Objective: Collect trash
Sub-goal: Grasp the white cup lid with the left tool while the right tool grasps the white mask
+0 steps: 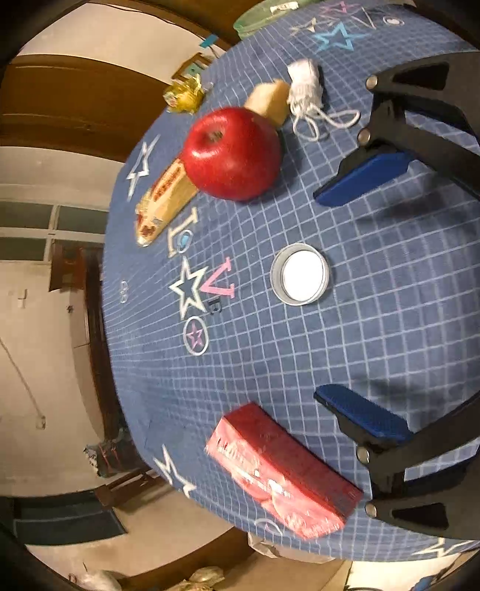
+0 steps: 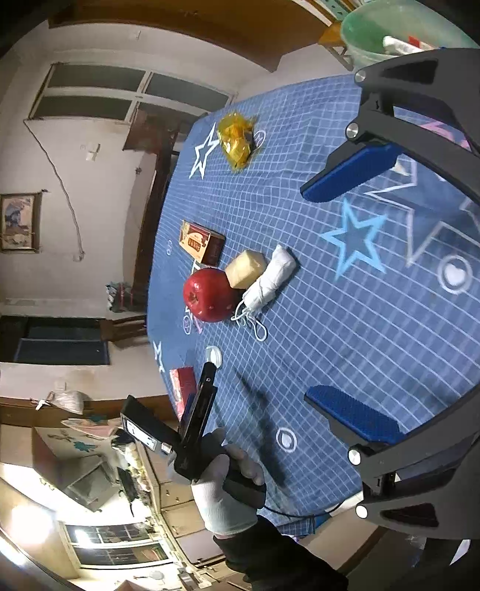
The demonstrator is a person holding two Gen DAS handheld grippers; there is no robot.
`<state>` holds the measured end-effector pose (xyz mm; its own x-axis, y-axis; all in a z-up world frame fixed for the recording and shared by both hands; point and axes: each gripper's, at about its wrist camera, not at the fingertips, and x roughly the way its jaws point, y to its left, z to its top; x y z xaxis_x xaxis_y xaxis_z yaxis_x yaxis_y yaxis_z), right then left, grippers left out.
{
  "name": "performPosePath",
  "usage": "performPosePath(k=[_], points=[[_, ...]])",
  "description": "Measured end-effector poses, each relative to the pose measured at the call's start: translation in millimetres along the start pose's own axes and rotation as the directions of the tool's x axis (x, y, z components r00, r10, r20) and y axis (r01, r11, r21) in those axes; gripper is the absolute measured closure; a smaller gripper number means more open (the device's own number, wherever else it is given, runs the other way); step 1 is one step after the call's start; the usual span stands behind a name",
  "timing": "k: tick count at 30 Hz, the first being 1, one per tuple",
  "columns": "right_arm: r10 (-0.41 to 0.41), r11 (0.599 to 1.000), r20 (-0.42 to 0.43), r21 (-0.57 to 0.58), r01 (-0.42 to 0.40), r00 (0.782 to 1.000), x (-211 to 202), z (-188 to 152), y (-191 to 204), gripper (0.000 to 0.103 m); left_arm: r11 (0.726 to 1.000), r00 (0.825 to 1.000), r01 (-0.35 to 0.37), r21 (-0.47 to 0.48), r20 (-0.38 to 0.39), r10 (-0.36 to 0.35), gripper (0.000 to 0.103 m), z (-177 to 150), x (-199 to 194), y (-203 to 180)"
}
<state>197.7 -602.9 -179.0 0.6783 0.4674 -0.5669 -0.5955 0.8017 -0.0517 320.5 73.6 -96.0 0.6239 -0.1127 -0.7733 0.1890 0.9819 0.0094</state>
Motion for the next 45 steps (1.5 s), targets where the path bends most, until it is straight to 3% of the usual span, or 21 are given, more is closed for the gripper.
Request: performPosePath(k=[3, 5, 11, 16, 18, 20, 22, 25, 30, 34, 40, 45], points=[[0.032, 0.999, -0.041, -0.025, -0.034, 0.999, 19.5, 10.5, -6.8, 0.015, 1.000, 1.000, 0.012, 0.009, -0.021, -0.012, 0.029, 2.6, 14.3, -0.2], [0.050, 0.998, -0.075, -0.042, -0.054, 0.996, 35.8, 18.3, -12.6, 0.026, 1.000, 0.999, 0.023, 0.006, -0.034, -0.023, 0.039, 1.9, 22.0, 0.3], [0.100, 0.983, -0.207, -0.130, -0.129, 0.973, 91.5, 39.1, -19.5, 0.049, 0.999, 0.999, 0.035, 0.036, -0.026, -0.034, 0.044, 1.2, 27.5, -5.3], [0.114, 0.964, -0.308, -0.196, -0.180, 0.945, 126.1, 42.7, -10.6, 0.051, 0.997, 0.999, 0.041, 0.068, -0.027, -0.039, 0.049, 6.0, 31.6, -10.7], [0.090, 0.966, -0.326, -0.200, -0.162, 0.941, 134.5, 42.8, -9.4, 0.055, 0.997, 0.999, 0.045, 0.068, -0.025, -0.043, 0.049, 6.6, 32.4, -11.0], [0.025, 0.979, -0.345, -0.183, -0.093, 0.938, 136.5, 40.5, -10.6, 0.071, 0.997, 0.999, 0.043, 0.062, -0.021, -0.042, 0.053, 5.0, 30.9, -9.2], [-0.009, 0.994, -0.356, -0.105, -0.031, 0.934, 131.8, 40.1, -13.6, 0.074, 0.997, 0.999, 0.044, 0.057, -0.018, -0.043, 0.054, 4.5, 30.5, -8.5], [-0.015, 1.000, -0.356, -0.005, 0.014, 0.934, 119.1, 32.3, -9.3, 0.076, 0.998, 0.999, 0.036, 0.059, -0.016, -0.035, 0.055, 4.2, 30.2, -9.1], [0.083, 0.994, -0.340, 0.102, -0.051, 0.937, 98.7, 19.2, 8.7, 0.071, 0.997, 0.999, 0.033, 0.067, -0.012, -0.032, 0.059, 2.4, 28.4, -11.5], [0.011, 1.000, -0.332, 0.000, -0.012, 0.943, 102.3, 26.7, 22.4, 0.068, 0.997, 0.999, 0.033, 0.067, -0.013, -0.032, 0.060, 1.7, 27.8, -11.7], [0.009, 0.995, -0.363, -0.089, -0.044, 0.932, 114.2, 29.6, 28.8, 0.068, 0.997, 0.999, 0.035, 0.067, -0.014, -0.034, 0.060, 0.2, 26.2, -13.1], [-0.013, 0.993, -0.338, -0.114, -0.027, 0.941, 110.8, 22.7, 32.4, 0.075, 0.998, 1.000, 0.024, 0.064, -0.010, -0.023, 0.062, -3.1, 22.7, -15.4]])
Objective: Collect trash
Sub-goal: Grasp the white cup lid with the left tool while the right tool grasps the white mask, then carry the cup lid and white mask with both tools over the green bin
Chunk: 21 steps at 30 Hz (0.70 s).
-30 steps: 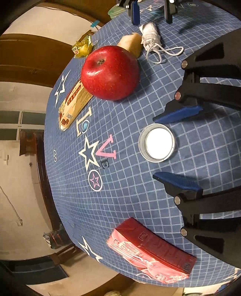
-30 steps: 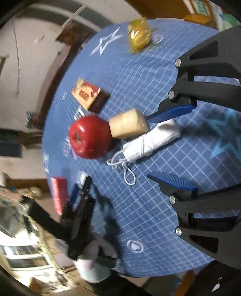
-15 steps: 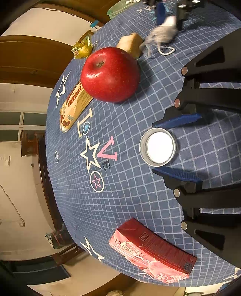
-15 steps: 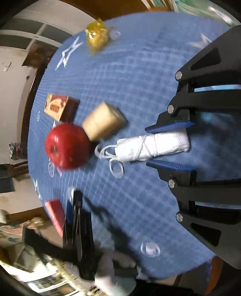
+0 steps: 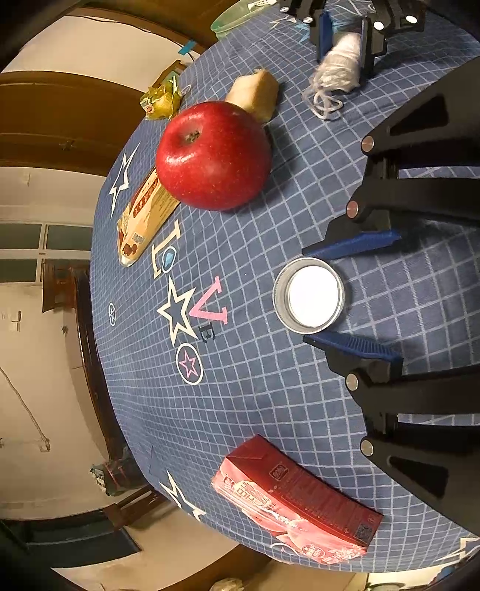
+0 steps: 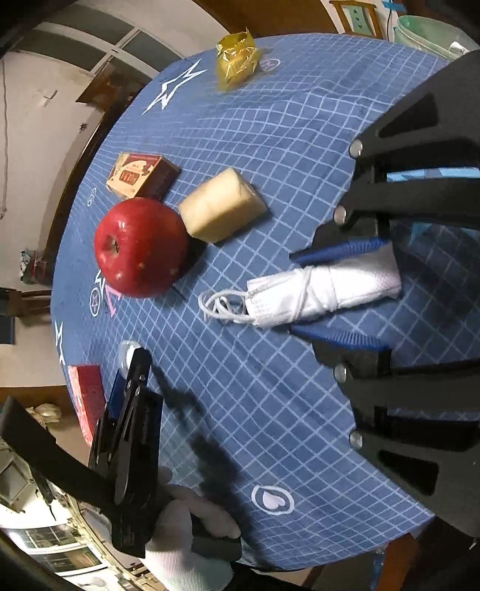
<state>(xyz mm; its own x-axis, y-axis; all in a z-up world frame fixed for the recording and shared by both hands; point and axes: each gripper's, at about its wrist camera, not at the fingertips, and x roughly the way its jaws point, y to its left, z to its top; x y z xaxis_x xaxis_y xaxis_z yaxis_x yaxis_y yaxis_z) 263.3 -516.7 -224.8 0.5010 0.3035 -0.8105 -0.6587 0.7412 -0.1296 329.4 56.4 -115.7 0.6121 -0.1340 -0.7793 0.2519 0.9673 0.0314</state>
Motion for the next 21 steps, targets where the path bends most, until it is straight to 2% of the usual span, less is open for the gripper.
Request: performPosePath(k=[5, 10, 14, 21], points=[[-0.024, 0.997, 0.080, 0.073, 0.019, 0.997, -10.3, -15.7, 6.5, 0.077, 0.999, 0.998, -0.037, -0.012, 0.048, 0.038, 0.062, -6.7, -15.9, -7.5], [-0.063, 0.980, 0.204, 0.196, 0.023, 0.977, -37.4, -29.7, -1.4, 0.077, 0.996, 0.988, -0.077, -0.036, 0.135, 0.081, 0.062, -21.7, -50.7, -24.5], [-0.114, 0.963, 0.305, 0.267, 0.030, 0.945, -67.0, -41.5, -5.2, 0.077, 0.995, 0.971, -0.085, -0.046, 0.221, 0.094, 0.062, -33.4, -87.0, -47.9], [-0.220, 0.947, 0.416, 0.307, 0.091, 0.882, -110.3, -51.8, -5.2, 0.077, 0.993, 0.938, -0.035, -0.113, 0.339, 0.072, 0.061, -51.0, -139.9, -82.3]])
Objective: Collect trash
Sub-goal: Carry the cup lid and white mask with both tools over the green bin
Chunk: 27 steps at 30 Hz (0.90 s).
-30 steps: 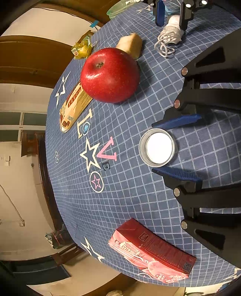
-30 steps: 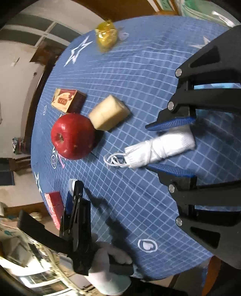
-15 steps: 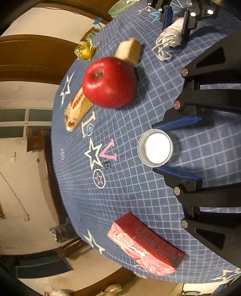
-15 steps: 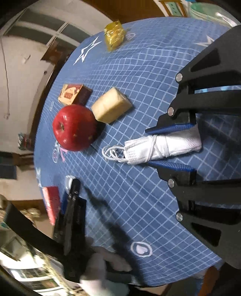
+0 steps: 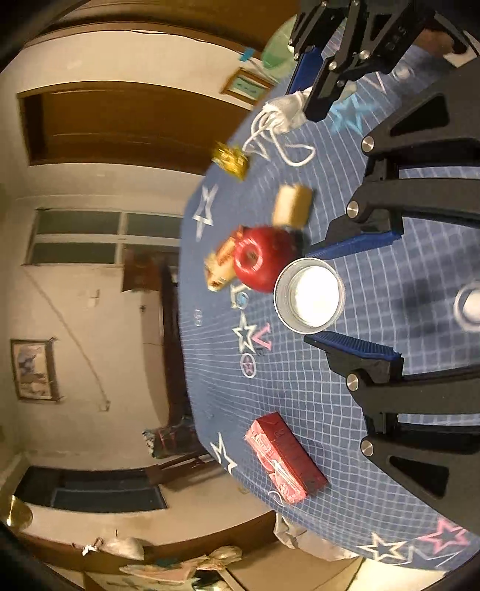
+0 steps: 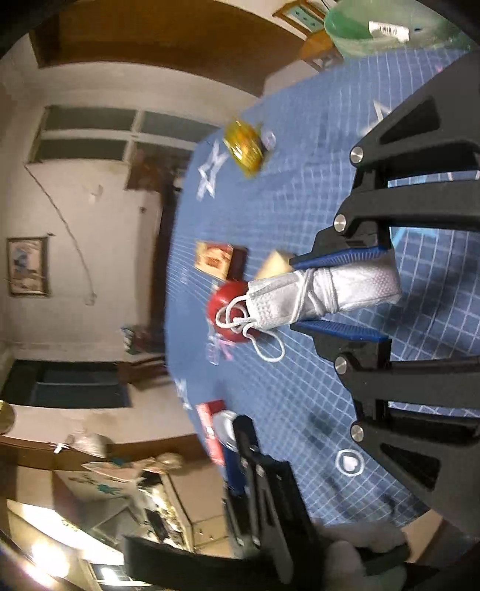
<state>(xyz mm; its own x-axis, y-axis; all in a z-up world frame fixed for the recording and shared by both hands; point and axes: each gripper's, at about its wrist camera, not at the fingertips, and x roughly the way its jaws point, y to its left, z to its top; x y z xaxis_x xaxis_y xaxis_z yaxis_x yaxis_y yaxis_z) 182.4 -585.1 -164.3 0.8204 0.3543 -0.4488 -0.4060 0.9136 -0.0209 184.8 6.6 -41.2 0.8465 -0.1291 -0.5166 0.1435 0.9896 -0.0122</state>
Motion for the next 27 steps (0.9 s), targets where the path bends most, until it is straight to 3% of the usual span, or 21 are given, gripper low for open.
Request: performPosePath(k=[6, 12, 27], points=[[-0.055, 0.998, 0.092, 0.002, 0.055, 0.994, -26.5, 7.4, -6.1, 0.077, 1.000, 0.994, -0.018, 0.014, 0.104, 0.016, 0.061, 1.7, -39.1, -29.8], [-0.079, 0.997, 0.139, 0.018, 0.077, 0.987, -43.1, 8.6, -15.6, 0.077, 1.000, 0.988, -0.005, 0.017, 0.155, 0.002, 0.061, 3.1, -60.4, -51.6], [-0.140, 0.990, 0.140, 0.032, 0.137, 0.980, -60.5, 9.2, -44.4, 0.077, 0.997, 0.987, 0.069, 0.044, 0.142, -0.075, 0.061, 13.5, -54.7, -94.7]])
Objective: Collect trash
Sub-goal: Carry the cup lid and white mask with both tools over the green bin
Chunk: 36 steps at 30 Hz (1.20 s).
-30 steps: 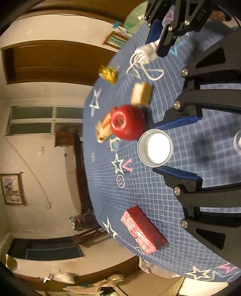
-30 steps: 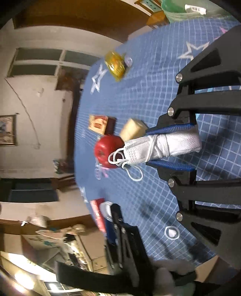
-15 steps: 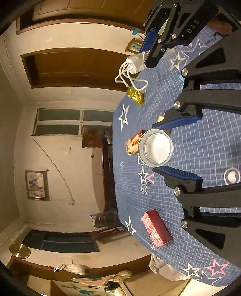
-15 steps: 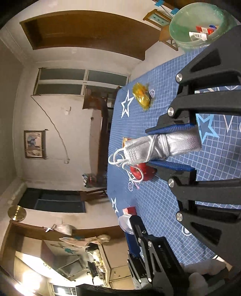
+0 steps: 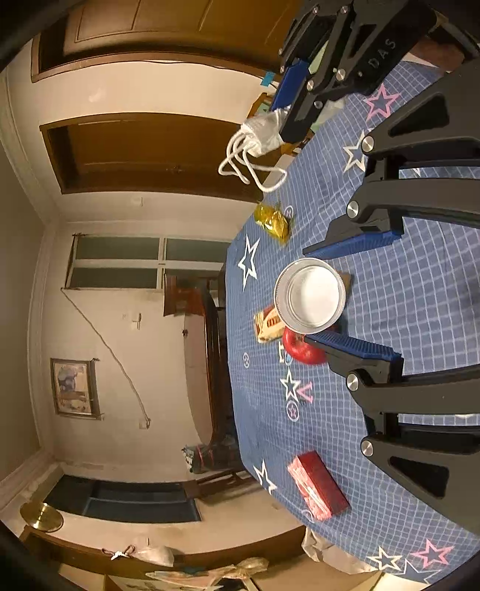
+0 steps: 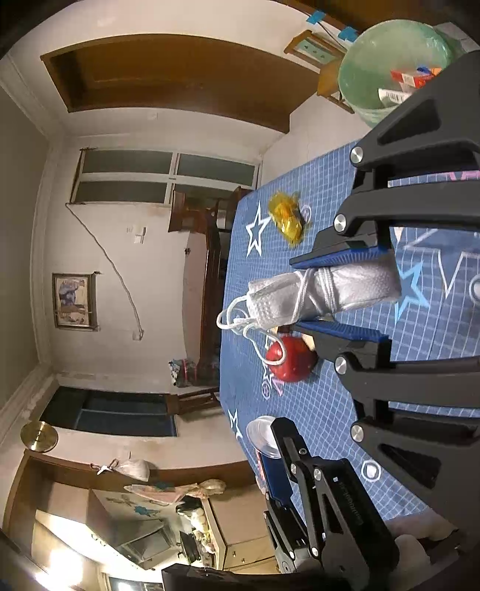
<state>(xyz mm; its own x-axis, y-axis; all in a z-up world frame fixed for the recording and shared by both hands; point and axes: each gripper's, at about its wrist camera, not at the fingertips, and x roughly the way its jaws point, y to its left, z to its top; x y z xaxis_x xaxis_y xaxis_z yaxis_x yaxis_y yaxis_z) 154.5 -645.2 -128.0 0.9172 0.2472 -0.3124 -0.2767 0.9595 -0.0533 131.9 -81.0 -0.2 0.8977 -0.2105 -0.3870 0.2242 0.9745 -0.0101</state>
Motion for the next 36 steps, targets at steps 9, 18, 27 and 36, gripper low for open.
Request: performPosePath(k=[9, 18, 27, 36], points=[[-0.074, 0.997, -0.010, -0.003, 0.074, 0.997, -6.4, 2.9, -33.3, 0.077, 0.999, 0.999, 0.049, 0.005, 0.000, -0.049, 0.061, 16.9, 27.7, -20.4], [-0.111, 0.994, -0.013, 0.018, 0.111, 0.994, -12.7, 3.4, -60.7, 0.077, 0.992, 0.992, 0.123, 0.024, 0.007, -0.124, 0.061, 32.1, 36.6, -48.4], [-0.188, 0.981, -0.022, 0.049, 0.189, 0.982, -25.6, 2.6, -93.2, 0.077, 0.976, 0.978, 0.204, 0.081, 0.012, -0.206, 0.061, 47.7, 46.9, -101.2], [-0.305, 0.947, -0.052, 0.093, 0.308, 0.951, -47.0, -3.2, -148.9, 0.077, 0.928, 0.940, 0.342, 0.145, -0.035, -0.341, 0.061, 58.6, 71.5, -184.1]])
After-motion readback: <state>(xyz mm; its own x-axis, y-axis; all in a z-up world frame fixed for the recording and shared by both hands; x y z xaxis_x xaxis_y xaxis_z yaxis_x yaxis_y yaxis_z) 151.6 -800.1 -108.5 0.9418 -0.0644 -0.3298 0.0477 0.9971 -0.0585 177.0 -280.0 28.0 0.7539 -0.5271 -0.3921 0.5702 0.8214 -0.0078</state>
